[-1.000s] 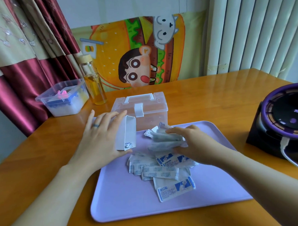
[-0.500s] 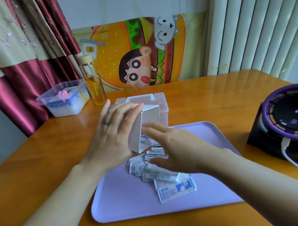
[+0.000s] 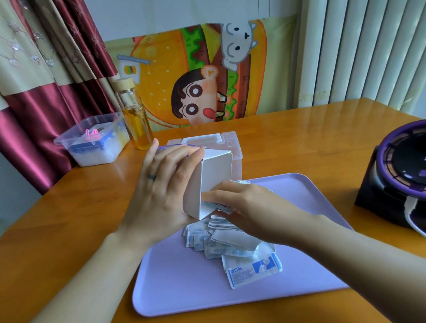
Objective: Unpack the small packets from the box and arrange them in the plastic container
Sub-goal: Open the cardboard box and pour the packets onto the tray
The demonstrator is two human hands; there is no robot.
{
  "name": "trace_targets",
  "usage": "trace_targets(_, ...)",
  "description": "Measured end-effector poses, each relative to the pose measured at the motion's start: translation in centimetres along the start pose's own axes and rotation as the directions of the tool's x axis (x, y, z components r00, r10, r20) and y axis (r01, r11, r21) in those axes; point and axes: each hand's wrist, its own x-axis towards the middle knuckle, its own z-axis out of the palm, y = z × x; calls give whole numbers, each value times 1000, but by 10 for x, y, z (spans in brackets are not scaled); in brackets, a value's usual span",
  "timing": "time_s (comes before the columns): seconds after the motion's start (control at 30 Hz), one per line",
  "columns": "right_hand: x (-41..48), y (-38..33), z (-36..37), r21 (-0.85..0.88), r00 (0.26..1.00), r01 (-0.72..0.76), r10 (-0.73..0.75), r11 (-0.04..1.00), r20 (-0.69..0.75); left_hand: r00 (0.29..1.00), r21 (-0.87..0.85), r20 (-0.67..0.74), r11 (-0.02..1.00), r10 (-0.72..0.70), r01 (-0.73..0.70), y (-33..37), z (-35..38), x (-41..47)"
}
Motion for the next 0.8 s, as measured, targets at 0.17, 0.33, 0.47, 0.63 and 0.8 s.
trace_targets(0.17, -7, 6, -5, -23, 992, 72, -74, 997, -99, 999, 8, 42, 1000, -6, 6, -3, 1, -3)
trace_targets(0.33, -21, 14, -11, 39, 953, -85, 93, 996, -290, 988, 87, 90, 989, -124, 116, -13, -1, -9)
trace_targets(0.47, -31, 29, -4, 164, 890, -396, 421, 904, -172, 977, 101, 85, 977, -194, 186, -18, -4, -12)
trace_targets(0.63, -27, 29, -9, 181, 914, -399, 406, 899, 0, 869, -217, 279, 854, -410, 473, -3, -6, -4)
trace_targets(0.8, -6, 20, -18, 498, 954, -294, 279, 816, 106, 793, -779, 478, 235, -378, 581, 22, -6, 15)
